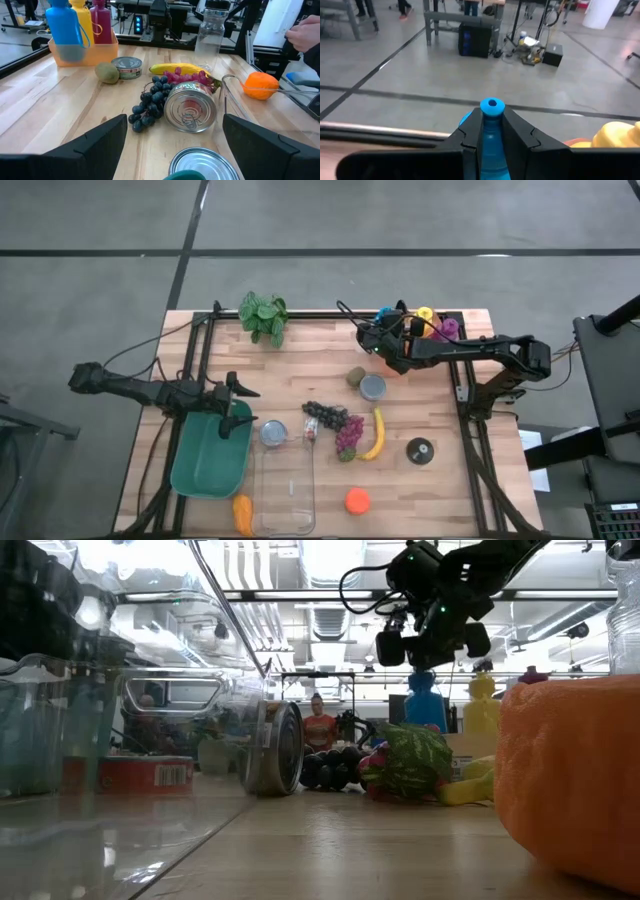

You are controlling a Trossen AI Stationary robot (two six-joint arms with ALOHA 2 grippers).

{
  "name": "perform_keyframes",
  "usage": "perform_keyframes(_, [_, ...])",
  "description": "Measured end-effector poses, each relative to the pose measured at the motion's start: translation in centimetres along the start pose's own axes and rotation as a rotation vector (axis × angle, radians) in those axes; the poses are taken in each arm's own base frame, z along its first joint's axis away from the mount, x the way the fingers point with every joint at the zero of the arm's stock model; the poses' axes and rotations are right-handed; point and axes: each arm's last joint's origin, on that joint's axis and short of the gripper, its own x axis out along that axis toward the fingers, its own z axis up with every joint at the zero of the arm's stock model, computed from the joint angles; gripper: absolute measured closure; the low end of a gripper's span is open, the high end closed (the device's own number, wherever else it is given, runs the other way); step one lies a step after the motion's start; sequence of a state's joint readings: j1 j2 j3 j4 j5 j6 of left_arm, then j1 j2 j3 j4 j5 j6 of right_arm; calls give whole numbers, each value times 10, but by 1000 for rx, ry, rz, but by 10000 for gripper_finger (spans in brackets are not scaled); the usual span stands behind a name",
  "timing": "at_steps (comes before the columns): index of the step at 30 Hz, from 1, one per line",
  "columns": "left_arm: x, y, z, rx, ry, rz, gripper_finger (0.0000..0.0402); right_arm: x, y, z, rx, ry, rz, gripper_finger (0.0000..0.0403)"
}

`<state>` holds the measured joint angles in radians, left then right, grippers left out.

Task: Pick & Place Food Item
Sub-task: Put the blue tumbler into the orange bin, then put the transparent tumbler into the orange bin

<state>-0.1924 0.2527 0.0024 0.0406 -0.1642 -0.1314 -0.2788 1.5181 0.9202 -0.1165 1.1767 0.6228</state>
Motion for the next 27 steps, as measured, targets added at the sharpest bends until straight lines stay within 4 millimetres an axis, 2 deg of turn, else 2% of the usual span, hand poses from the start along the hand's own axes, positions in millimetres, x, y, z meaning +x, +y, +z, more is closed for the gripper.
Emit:
perform_keyframes(4, [0, 0, 0, 0, 0, 0, 66, 2, -2, -3, -5, 8, -1, 366])
perform_keyframes(8, [0, 0, 0, 0, 0, 0, 66, 3, -3, -6, 1, 6, -1, 393])
perform_keyframes(27, [0, 0, 0, 0, 0, 1, 66, 3, -4, -9, 2, 3, 0, 392])
